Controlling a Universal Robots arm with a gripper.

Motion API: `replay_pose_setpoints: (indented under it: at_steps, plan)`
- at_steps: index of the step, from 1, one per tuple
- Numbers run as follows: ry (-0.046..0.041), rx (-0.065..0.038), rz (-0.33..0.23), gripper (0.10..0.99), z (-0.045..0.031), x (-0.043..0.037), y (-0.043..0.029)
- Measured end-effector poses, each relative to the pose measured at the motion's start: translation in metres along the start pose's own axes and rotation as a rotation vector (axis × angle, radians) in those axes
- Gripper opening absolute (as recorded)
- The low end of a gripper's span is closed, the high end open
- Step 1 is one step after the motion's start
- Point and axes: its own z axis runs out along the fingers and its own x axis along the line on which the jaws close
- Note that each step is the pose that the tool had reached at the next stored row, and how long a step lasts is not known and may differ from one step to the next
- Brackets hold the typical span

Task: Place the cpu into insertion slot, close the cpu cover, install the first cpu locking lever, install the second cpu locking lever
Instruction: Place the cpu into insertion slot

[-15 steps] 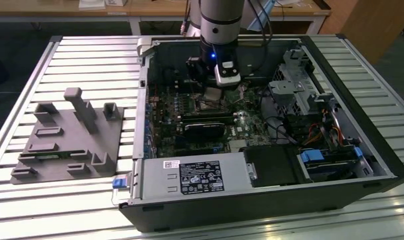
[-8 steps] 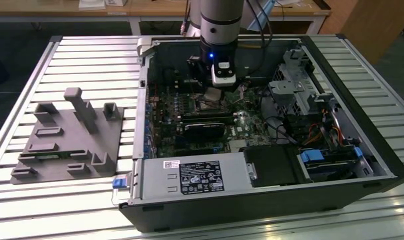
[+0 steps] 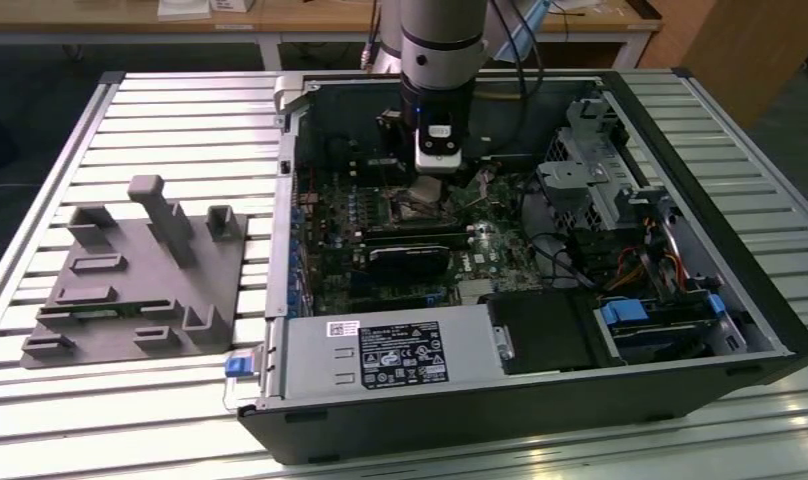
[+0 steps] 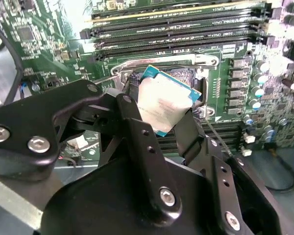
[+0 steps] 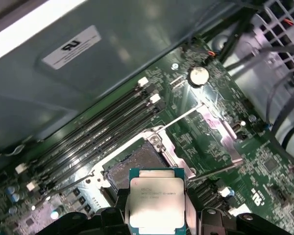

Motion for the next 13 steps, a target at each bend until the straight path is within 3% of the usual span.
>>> replay_pose_setpoints:
  at_steps: [13]
  plan:
    - [-0.0112, 0.001, 0.179, 0.537, 0.0012, 0.0000, -0.0001]
